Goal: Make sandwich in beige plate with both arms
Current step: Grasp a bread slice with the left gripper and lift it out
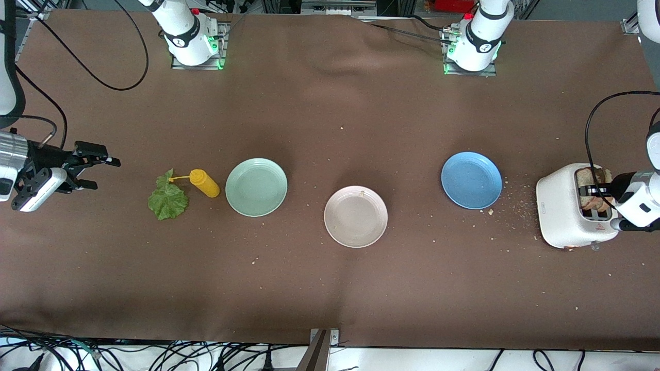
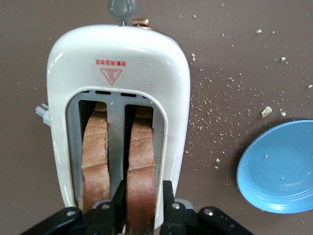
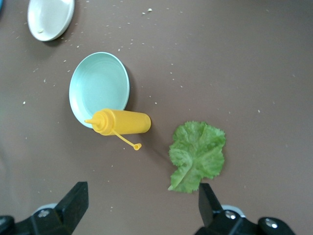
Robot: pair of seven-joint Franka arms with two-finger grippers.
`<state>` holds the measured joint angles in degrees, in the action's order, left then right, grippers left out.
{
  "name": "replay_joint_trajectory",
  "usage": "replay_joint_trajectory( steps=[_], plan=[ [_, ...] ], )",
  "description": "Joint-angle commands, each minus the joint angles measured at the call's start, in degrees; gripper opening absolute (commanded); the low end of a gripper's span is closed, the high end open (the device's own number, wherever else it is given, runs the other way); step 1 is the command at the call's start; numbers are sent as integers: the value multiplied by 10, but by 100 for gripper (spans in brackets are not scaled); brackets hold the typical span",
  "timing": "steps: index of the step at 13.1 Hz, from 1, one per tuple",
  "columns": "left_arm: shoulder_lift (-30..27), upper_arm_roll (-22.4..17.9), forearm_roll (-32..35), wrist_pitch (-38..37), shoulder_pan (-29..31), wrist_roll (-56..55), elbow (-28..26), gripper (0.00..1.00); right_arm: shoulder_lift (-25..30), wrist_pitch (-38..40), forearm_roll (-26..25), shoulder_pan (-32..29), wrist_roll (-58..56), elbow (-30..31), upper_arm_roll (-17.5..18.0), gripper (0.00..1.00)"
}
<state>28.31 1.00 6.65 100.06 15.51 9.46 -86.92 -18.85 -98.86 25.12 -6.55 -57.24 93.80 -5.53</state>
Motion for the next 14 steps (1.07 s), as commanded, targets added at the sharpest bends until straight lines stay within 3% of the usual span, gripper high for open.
replay_joint_trajectory(
  steps=[1, 5, 9, 10, 11, 14],
  plan=[
    [-6, 2, 32, -19, 5, 16, 5, 0, -28, 3, 61, -20, -153, -6, 5, 100],
    [-25, 13, 98, -43, -8, 25, 31, 0, -77, 38, 133, -53, -360, 10, 5, 100],
    [-28, 15, 86, -196, -52, 79, 167, 0, -133, 51, 222, -74, -556, 35, 6, 99],
    [-26, 16, 53, -233, -63, 79, 172, 0, -149, 51, 243, -82, -606, 35, 6, 99],
    [-26, 15, -22, -243, -63, 74, 172, 0, -163, 56, 267, -93, -653, 35, 6, 99],
    [-25, 16, -188, -245, -66, 63, 169, 0, -207, 88, 317, -94, -752, 35, 7, 99]
  ],
)
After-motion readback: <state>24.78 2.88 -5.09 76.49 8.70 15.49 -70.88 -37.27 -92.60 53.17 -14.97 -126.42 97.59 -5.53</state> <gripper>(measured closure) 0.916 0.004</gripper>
